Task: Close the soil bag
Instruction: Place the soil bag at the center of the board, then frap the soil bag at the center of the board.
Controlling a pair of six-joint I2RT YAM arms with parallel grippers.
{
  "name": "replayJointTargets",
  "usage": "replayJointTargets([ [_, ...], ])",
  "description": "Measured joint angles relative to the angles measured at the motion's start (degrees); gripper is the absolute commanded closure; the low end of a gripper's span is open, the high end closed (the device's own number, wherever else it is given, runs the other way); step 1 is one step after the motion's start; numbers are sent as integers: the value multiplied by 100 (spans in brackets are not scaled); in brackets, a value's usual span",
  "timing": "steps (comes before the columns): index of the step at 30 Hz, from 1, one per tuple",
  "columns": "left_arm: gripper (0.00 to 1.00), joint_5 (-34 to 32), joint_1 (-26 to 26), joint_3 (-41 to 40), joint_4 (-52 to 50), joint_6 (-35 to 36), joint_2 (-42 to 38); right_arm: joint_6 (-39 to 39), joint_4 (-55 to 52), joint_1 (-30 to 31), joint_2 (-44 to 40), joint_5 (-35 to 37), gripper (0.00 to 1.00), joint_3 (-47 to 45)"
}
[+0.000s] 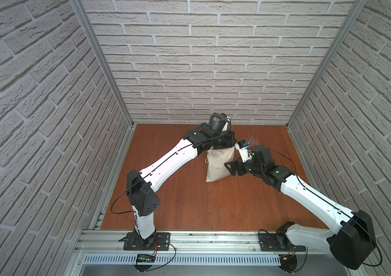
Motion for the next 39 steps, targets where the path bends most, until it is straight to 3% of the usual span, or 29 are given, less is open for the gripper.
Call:
replayJointTargets([
  [7, 100, -155, 52, 22, -24, 101, 0, -293, 11, -57, 304, 39, 83, 181],
  [9, 100, -173, 50, 22, -28, 118, -2, -317, 35, -66, 332, 37, 94, 181],
  [21, 100, -197, 50, 20, -188, 249, -83, -168, 568, -72, 192, 35, 95, -28],
  [26, 100, -57, -4, 17, -339, 275, -136, -160, 826, -72, -72, -44, 63, -28],
  [32, 100, 15, -22, 17, -365, 284, -136, -234, 846, -72, 74, -107, 51, 210],
  [34, 100, 24, -24, 17, -365, 299, -136, -240, 833, -72, 223, -109, 57, 367],
  [37, 100, 24, -24, 0, -369, 310, -160, -286, 824, -72, 271, -66, 90, 404],
  [39, 100, 24, -24, -26, -398, 321, -203, -273, 817, -72, 293, 4, 97, 404],
])
